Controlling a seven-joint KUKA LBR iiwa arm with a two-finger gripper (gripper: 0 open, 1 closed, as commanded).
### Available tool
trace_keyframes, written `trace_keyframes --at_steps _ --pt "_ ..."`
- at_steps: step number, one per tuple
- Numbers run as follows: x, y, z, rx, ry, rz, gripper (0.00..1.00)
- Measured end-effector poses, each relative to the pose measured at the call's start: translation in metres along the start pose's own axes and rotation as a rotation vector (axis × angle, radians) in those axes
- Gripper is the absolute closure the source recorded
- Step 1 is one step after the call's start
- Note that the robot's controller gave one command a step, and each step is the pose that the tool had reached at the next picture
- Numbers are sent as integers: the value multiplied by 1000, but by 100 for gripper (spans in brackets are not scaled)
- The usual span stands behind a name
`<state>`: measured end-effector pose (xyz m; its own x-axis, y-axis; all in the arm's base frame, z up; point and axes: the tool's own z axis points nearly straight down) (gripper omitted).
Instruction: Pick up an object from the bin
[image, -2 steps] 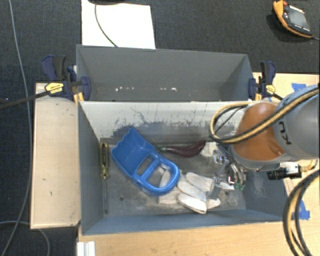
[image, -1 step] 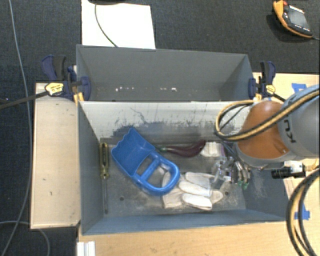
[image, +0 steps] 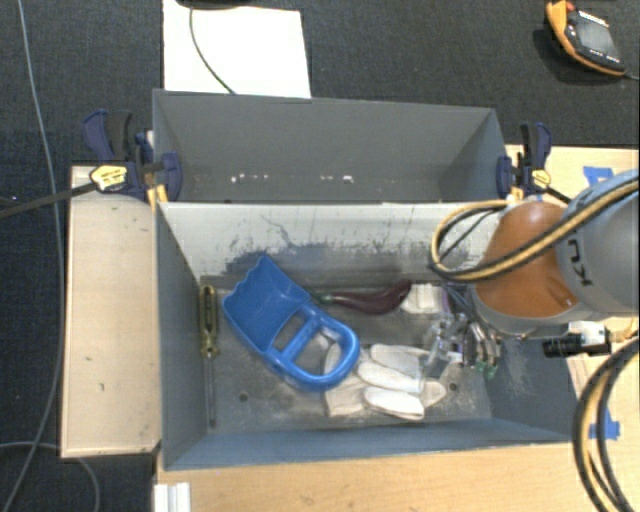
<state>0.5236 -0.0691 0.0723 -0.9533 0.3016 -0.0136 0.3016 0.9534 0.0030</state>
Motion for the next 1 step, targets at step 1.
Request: trace_keyframes --at_steps 1 --pt "1 0 -19 0 5 -2 100"
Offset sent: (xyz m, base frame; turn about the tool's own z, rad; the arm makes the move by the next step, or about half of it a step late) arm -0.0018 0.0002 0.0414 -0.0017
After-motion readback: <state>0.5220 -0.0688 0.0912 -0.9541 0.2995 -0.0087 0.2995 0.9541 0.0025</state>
